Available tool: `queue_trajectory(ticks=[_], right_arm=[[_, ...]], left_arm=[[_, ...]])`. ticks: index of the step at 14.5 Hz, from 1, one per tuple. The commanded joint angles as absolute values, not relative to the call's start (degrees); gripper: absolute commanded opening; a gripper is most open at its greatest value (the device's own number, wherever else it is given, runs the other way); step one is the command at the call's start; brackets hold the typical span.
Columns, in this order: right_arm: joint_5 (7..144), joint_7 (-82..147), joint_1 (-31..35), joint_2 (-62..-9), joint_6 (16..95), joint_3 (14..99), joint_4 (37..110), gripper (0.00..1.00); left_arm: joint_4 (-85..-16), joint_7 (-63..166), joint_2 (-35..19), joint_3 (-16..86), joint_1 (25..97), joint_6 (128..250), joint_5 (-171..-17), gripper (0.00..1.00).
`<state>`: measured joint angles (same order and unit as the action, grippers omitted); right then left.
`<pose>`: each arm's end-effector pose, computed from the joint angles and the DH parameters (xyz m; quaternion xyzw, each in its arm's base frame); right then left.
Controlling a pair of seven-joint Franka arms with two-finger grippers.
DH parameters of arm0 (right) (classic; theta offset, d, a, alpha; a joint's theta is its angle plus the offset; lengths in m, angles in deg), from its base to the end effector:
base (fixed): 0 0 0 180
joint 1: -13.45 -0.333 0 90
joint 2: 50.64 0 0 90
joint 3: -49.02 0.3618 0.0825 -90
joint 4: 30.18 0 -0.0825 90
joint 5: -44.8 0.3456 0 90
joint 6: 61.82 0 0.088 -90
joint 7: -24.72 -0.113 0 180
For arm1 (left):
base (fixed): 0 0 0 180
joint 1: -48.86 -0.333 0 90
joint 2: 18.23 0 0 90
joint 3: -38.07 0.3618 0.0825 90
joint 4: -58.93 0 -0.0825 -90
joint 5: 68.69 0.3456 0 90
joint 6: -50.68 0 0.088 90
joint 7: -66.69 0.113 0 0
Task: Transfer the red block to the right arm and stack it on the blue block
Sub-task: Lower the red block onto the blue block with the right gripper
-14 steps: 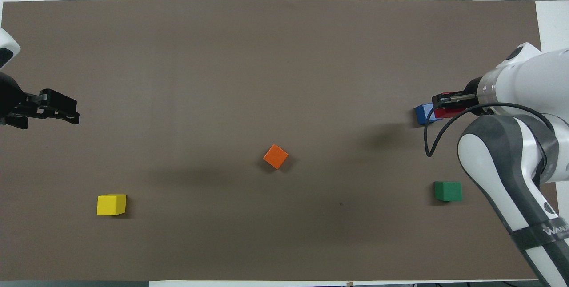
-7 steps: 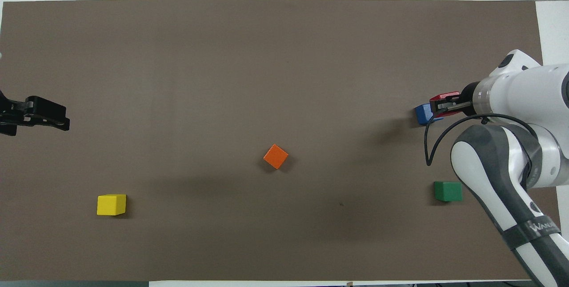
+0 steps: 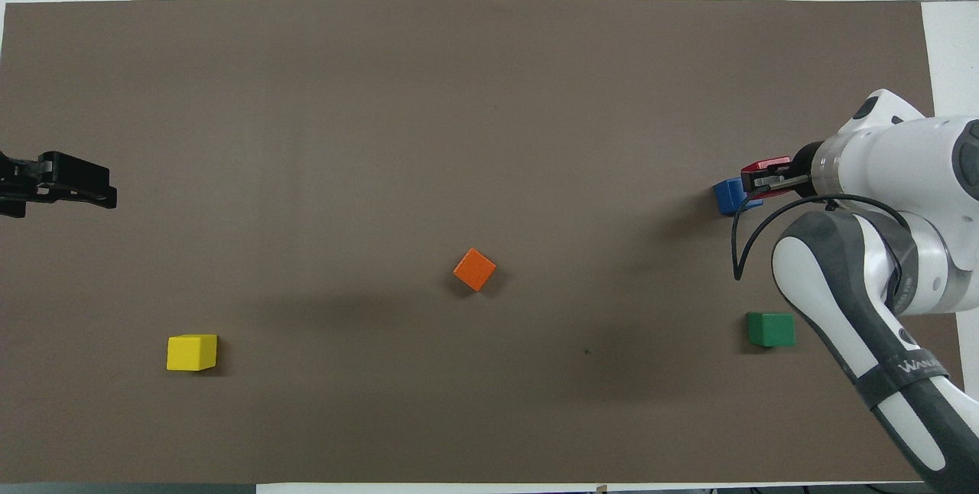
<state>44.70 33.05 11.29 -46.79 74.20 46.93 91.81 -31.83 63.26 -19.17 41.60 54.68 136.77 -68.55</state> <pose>0.5417 0.0010 0.4573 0.9933 0.0737 0.0884 0.0083 0.5020 -0.0195 0.6612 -0.9994 -0.0100 0.0325 0.0023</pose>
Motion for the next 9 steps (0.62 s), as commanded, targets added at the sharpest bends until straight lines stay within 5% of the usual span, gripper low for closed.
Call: queue_trajectory(ticks=[1,4,9], right_arm=[[44.18,32.02,12.39,-45.90,76.43,47.52,92.42,0.00],[44.18,32.02,13.01,-45.46,76.43,47.52,92.42,0.00],[44.36,30.96,12.30,-44.32,78.36,47.52,92.42,0.00]], left_arm=[[-32.74,64.06,-19.81,41.32,55.02,138.31,-68.52,1.00],[-29.13,66.51,-18.14,41.15,54.93,137.07,-68.25,1.00],[-33.42,67.48,-18.58,40.45,54.93,137.25,-68.34,1.00]])
